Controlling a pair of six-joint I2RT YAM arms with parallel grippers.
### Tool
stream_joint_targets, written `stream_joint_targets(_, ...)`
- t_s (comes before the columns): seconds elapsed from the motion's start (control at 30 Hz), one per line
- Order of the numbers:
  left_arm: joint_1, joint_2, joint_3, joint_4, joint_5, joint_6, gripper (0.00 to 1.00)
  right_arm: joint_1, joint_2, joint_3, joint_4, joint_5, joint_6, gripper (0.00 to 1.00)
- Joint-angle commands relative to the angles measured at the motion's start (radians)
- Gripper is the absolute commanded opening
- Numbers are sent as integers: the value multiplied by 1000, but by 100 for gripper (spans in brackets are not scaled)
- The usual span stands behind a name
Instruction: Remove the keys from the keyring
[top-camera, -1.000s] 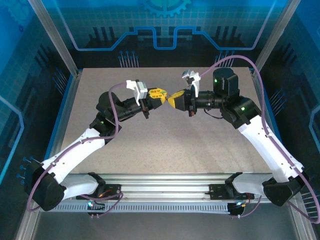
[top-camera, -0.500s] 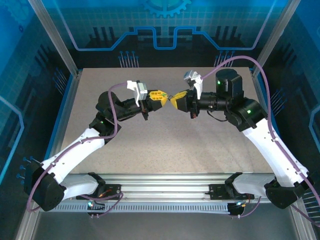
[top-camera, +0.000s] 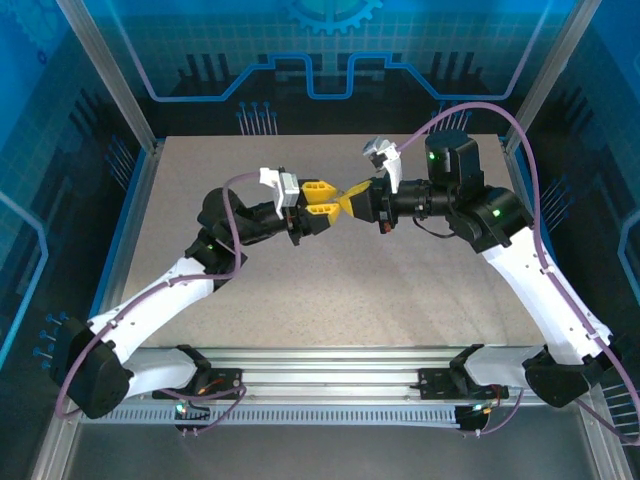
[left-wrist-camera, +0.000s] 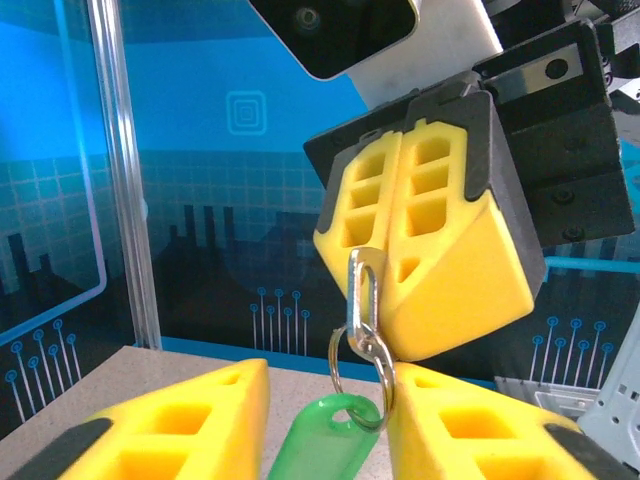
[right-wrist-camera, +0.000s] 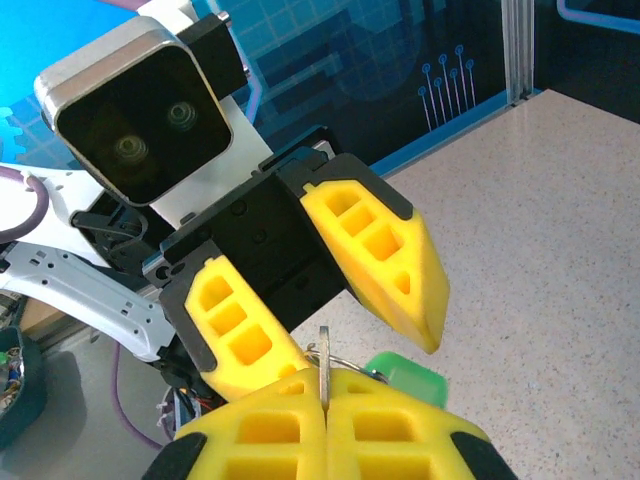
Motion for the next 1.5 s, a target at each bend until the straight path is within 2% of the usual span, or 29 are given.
stream_joint_targets(0.0,-15,11,-12,51,-16,27,42,12,6,35,-24,-28,19,0)
stream_joint_targets(0.2,-31,24,-12,73,-35,62,47,11,19,56,-29,-43,28,0)
stream_joint_targets(0.4,-35,25,-6,89,-62,77,41,12,17,50,-21,-53,33,0)
stream_joint_targets(0.53,-35,17,-7,104,-88,83,31,10,16,44,-16,-54,33,0)
stream_joint_targets(0.77,-34,8,1,59,-98,92,0,-2,-4,26,9,-56,34,0)
stream_joint_targets(0.9,-34,5,12,30,-104,85,0,-8,-29,-1,46,-54,24,0)
stream_joint_targets(1.1,-30,3,55,-56,-116,50,0,25,-99,-88,112,47,-96,0)
stream_joint_targets(1.27,-26,0,80,-119,-112,36,0,110,-158,-162,149,243,-261,0)
stream_joint_targets(1.47,-23,-2,95,-151,-104,24,0,172,-206,-203,191,374,-373,0)
